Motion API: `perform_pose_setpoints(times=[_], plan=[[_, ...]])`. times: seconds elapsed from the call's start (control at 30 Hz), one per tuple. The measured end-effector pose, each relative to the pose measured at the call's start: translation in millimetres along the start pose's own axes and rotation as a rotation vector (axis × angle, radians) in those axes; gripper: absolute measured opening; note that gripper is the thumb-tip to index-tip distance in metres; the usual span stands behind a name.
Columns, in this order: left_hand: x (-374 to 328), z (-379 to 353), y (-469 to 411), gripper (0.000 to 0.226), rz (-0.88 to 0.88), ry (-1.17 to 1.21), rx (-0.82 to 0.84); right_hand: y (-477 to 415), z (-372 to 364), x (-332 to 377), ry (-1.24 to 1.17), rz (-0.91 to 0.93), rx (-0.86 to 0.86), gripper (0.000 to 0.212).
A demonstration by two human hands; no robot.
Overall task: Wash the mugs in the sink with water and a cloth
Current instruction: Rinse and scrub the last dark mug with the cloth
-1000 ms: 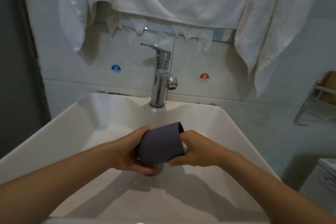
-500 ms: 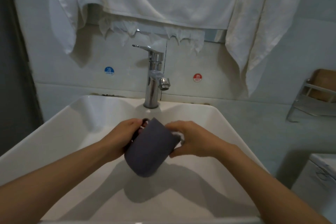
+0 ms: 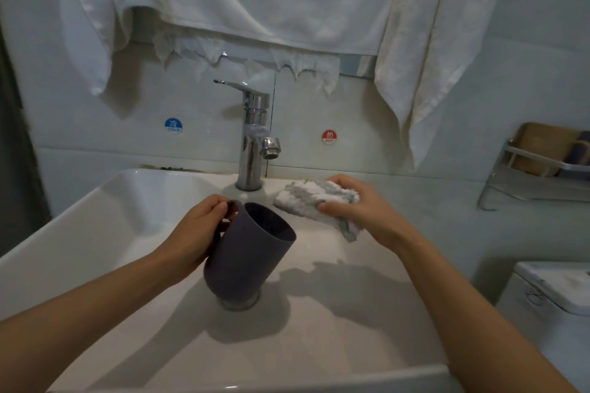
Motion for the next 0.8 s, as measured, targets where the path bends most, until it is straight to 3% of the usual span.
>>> perform_pose_setpoints(times=[0.07,0.17,0.33,0.47,0.63,0.8], plan=[[3,-4,0,0.028,0.016,0.026,0.028,-2,1,-7,0.019,-0.047,-0.002,0.026],[8,-5,-1,0.028,0.037,0.053,0.050,-2,-3,-22,0.051,-0.186,0.021,0.042],[10,-9,-1,0.028,0.052,0.067,0.060,4,-7,-34,-0.028,-0.329,0.037,0.047],[11,-10,-1,0.029,0.046,0.058,0.058,8,3,-32,0.082,-0.354,-0.043,0.053],[15,-8,-2,0.027,0.077,0.101,0.050,1,18,-31,0.168,-0.299,-0.100,0.016],[16,-12,0,0.028,0.119,0.200,0.050,0,66,-19,0.094,-0.242,-0.285,0.032]])
Point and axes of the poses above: each hand's wrist, its own y-axis away from the middle knuckle, its own z-axis out of the back of the hand, x = y × z, the point moved 8 cm from there along -y, towards the middle knuckle
